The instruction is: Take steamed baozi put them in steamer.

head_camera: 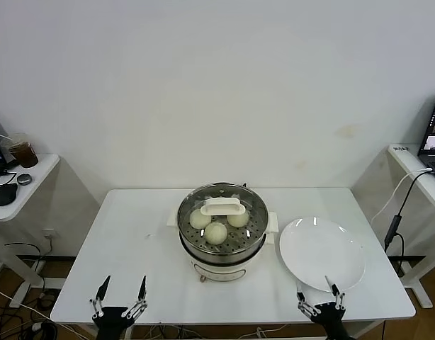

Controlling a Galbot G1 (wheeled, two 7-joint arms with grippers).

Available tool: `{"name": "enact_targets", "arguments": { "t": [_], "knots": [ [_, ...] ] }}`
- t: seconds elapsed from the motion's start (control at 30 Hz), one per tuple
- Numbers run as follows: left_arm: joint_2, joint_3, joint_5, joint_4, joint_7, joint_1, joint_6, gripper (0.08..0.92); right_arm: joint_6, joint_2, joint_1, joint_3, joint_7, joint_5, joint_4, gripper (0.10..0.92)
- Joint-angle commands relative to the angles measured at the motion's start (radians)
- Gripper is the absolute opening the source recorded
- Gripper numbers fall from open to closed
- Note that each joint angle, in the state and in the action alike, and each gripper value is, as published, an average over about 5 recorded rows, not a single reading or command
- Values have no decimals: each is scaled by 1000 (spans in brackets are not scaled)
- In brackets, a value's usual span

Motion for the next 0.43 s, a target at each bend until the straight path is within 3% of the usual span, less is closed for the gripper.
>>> {"name": "enact_targets", "arguments": {
  "t": [0.03, 0.43],
  "knots": [
    [-19, -62, -67, 94, 38, 61, -100, 823, -30, -18, -30, -19, -17, 19, 44, 823],
    [-16, -66, -42, 138, 69, 48, -105, 823, -21, -15, -29, -15, -4, 1, 45, 823]
  ]
}}
